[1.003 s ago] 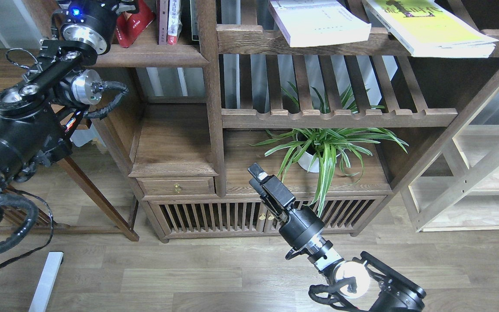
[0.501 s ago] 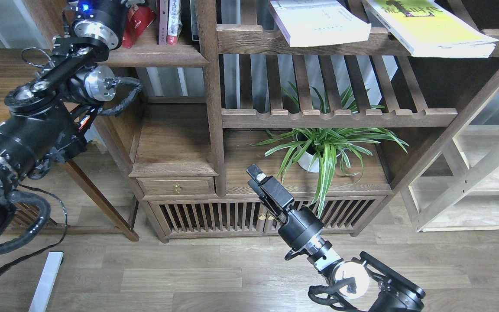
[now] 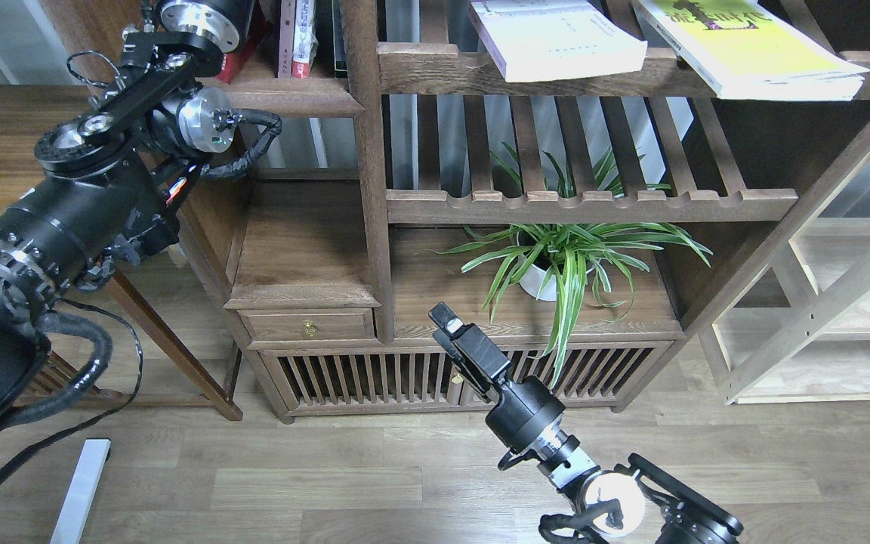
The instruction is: Organize books on shelf
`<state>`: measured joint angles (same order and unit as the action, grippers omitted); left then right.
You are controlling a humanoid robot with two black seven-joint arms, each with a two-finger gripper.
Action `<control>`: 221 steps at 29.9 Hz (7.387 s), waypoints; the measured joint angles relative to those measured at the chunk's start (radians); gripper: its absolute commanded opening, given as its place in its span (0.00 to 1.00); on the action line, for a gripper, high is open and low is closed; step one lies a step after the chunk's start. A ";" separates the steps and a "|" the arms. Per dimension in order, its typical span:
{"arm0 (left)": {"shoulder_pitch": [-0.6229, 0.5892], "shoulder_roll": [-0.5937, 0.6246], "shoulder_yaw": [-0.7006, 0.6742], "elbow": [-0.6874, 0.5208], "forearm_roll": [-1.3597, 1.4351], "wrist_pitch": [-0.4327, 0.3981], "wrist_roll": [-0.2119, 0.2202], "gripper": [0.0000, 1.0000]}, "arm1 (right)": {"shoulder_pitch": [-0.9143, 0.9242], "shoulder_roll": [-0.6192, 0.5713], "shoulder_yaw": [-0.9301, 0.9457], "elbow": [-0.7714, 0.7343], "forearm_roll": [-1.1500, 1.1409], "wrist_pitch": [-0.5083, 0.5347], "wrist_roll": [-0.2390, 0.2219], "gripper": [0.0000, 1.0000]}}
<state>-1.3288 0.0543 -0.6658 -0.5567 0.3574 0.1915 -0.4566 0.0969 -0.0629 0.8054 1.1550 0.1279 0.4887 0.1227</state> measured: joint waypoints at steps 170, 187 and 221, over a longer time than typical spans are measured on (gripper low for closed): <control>0.852 0.107 -0.299 -0.895 -0.425 -0.680 0.407 0.99 | 0.471 -0.097 0.480 0.135 0.182 -0.602 -0.048 0.04; 0.852 0.110 -0.299 -0.896 -0.424 -0.680 0.408 0.99 | 0.415 -0.083 0.489 0.138 0.250 -0.392 -0.041 0.00; 0.805 0.104 -0.313 -0.885 -0.423 -0.680 0.427 0.99 | 0.305 -0.080 0.346 0.175 0.264 0.000 -0.049 0.00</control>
<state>-0.5236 0.1582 -0.9786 -1.4419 -0.0659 -0.4887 -0.0292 0.4020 -0.1428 1.1518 1.3298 0.3919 0.4889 0.0737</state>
